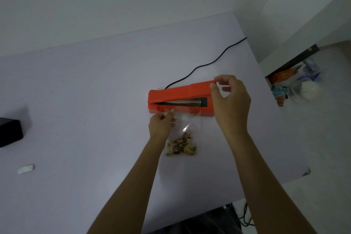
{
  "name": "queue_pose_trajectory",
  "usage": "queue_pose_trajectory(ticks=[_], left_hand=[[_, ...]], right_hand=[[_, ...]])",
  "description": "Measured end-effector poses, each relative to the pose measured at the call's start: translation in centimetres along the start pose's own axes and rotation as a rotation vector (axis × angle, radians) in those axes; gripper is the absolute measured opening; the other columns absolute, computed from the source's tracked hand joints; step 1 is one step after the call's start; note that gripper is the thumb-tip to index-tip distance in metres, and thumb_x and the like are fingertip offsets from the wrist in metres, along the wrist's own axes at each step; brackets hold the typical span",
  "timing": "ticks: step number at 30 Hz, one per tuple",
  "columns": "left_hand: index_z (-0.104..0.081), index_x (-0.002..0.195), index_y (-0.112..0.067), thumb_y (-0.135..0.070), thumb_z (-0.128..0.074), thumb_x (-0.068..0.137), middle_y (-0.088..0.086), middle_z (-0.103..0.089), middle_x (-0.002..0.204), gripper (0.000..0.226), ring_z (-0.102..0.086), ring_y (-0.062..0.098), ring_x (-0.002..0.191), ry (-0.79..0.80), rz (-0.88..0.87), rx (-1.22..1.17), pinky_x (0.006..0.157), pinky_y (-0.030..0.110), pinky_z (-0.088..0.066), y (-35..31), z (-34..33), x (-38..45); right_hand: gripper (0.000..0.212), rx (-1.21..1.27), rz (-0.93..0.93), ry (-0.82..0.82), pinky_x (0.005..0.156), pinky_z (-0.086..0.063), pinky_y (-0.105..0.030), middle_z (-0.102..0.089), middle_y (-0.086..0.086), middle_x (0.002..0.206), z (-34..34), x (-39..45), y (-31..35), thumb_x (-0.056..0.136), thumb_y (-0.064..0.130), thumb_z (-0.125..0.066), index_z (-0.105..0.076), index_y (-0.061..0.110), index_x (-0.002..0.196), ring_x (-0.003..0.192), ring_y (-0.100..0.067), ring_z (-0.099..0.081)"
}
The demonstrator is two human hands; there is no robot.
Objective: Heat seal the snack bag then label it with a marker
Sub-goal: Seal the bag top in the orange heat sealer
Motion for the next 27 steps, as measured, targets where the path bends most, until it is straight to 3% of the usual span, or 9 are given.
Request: queue_pose_trajectory(ticks=[4,10,18,24,27], left_hand=[[-0.066,0.079,-0.012,-0.031,-0.06,0.09,0.005,-0.071,0.079,0.023,-0.069,0.024,0.077,-0.003,-0.001,0.004,0.081,0.037,-0.055,-0.1,0.0,0.1],[-0.067,0.088,-0.006,-0.029,-0.061,0.089,0.006,-0.071,0.079,0.024,-0.069,0.026,0.077,-0.007,-0.001,0.011,0.078,0.036,-0.056,0.0,0.1,0.2],[-0.068,0.088,-0.007,-0.032,-0.062,0.087,0.004,-0.071,0.077,0.026,-0.069,0.023,0.075,-0.005,-0.001,0.009,0.087,0.043,-0.055,0.1,0.2,0.4],[-0.071,0.089,-0.015,-0.041,-0.062,0.086,0.0,-0.071,0.088,0.028,-0.066,0.018,0.086,0.075,-0.038,0.116,0.082,0.033,-0.052,1.0,1.5,0.4],[-0.072,0.098,-0.017,-0.032,-0.066,0.085,-0.003,-0.071,0.096,0.021,-0.064,0.015,0.093,0.136,-0.065,0.277,0.078,0.024,-0.046,2.5,3.0,0.6]], right_hand=[[0.017,-0.018,-0.059,-0.007,0.067,-0.034,-0.005,-0.061,0.0,0.111,-0.6,0.3,-2.7,0.094,0.025,-0.058,-0.061,0.018,0.109,0.1,-0.013,-0.057],[0.014,-0.038,-0.139,0.033,0.077,-0.044,-0.023,-0.065,-0.003,0.105,-2.4,1.2,-6.8,0.092,0.022,-0.061,-0.064,0.017,0.105,0.091,-0.016,-0.06],[0.013,-0.015,-0.16,0.078,0.076,-0.041,-0.022,-0.066,-0.005,0.104,-3.3,1.5,-8.6,0.091,0.023,-0.063,-0.064,0.016,0.103,0.091,-0.014,-0.058],[0.01,0.079,-0.213,0.166,0.085,-0.037,-0.024,-0.062,-0.004,0.114,-3.2,2.1,-9.6,0.09,0.024,-0.064,-0.062,0.019,0.099,0.103,-0.011,-0.052],[0.007,0.138,-0.232,0.175,0.087,-0.035,-0.024,-0.062,-0.003,0.116,-3.3,2.2,-9.7,0.089,0.022,-0.064,-0.06,0.021,0.095,0.108,-0.012,-0.05]])
Point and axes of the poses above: each hand's wrist, its own x-axis towards the middle knuckle, its own z-axis out of the back of the hand, y = z × x, the point moved 2 cm from there along x, towards the middle knuckle
